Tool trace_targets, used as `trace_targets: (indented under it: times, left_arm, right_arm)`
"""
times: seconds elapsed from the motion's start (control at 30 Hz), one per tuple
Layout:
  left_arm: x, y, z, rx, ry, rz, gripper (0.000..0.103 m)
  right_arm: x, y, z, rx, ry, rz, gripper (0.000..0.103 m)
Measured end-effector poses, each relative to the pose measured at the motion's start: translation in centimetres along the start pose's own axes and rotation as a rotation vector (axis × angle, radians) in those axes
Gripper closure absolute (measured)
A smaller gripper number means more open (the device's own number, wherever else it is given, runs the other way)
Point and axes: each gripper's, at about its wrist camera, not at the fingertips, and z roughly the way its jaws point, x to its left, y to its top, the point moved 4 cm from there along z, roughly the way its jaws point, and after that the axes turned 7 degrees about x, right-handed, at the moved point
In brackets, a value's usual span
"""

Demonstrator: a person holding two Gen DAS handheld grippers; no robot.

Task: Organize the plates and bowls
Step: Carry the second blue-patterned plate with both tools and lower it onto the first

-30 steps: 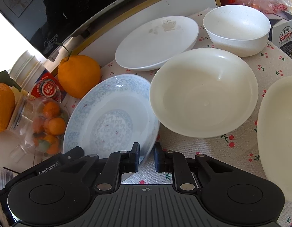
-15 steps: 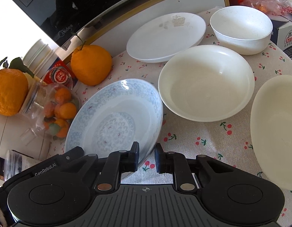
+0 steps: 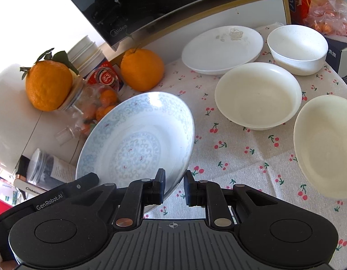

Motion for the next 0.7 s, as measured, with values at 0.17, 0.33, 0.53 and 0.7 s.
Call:
trace_targets:
  times: [0.17,0.33,0.53,0.7]
  left_arm:
    - [0.3,-0.9,-2.0,-0.017,-0.010,-0.010,0.093]
    - [1.0,-2.5,-3.8,-0.027,-0.006,-0.036,0.092]
    - [1.6,-4.7,-5.7,-0.037,-0.004,-0.057,0.092]
    - [2.6,-7.3,-7.4,-0.039,0.009,-0.091,0.092]
  right_arm:
    - [0.3,-0.9,-1.4,-0.002,0.009,-0.034,0.086]
    - [1.4,-2.2,-3.1,-0.012,0.017,-0.094,0.086]
    - [2.2,-4.6,-4.8,-0.004,0.035,-0.147,0.085]
    - [3.0,-7.4,-5.5,0.028,0.046,-0.208,0.085]
